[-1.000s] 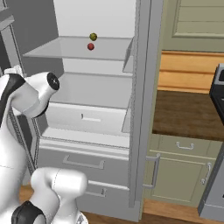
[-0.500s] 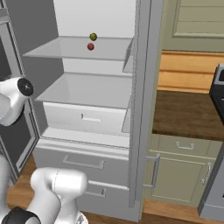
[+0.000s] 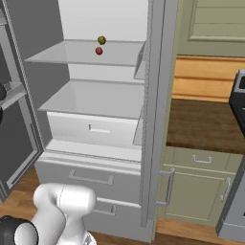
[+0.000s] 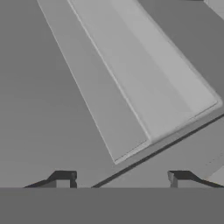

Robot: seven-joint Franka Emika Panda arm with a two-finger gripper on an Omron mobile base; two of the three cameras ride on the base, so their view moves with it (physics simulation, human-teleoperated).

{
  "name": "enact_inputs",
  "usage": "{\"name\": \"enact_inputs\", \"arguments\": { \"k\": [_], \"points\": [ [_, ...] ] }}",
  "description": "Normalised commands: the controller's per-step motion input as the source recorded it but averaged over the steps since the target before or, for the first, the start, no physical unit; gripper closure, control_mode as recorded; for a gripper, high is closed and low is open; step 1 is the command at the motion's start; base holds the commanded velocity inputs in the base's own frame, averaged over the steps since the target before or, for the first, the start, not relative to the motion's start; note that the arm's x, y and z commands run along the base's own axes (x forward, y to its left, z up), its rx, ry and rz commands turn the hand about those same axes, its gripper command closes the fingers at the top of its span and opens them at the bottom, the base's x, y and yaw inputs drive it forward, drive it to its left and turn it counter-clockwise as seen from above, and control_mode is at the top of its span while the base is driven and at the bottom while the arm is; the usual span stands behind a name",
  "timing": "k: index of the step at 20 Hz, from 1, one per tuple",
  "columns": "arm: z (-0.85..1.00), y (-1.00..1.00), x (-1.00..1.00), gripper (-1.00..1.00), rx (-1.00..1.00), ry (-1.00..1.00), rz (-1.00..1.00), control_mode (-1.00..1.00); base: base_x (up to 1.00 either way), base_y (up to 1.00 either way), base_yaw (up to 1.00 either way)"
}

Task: Take the strawberry from the fridge and place it on top of the pancake, located on the dining counter.

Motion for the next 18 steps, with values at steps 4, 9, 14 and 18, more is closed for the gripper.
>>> {"name": "enact_inputs", "arguments": {
  "k": [4,9,14,18],
  "points": [
    [0.02,0.10,-0.13,-1.00,-0.06,0.00,-0.14,-1.00,0.00,0.00,0.00],
    [0.10,-0.68,-0.39,-1.00,0.00,0.00,-0.13,-1.00,0.00,0.00,0.00],
    [0.04,-1.00,-0.21,-1.00,0.00,-0.05,-0.03,-1.00,0.00,0.00,0.00],
    [0.04,-0.98,-0.09,-1.00,-0.01,-0.14,0.00,-1.00,0.00,0.00,0.00]
  ]
}}
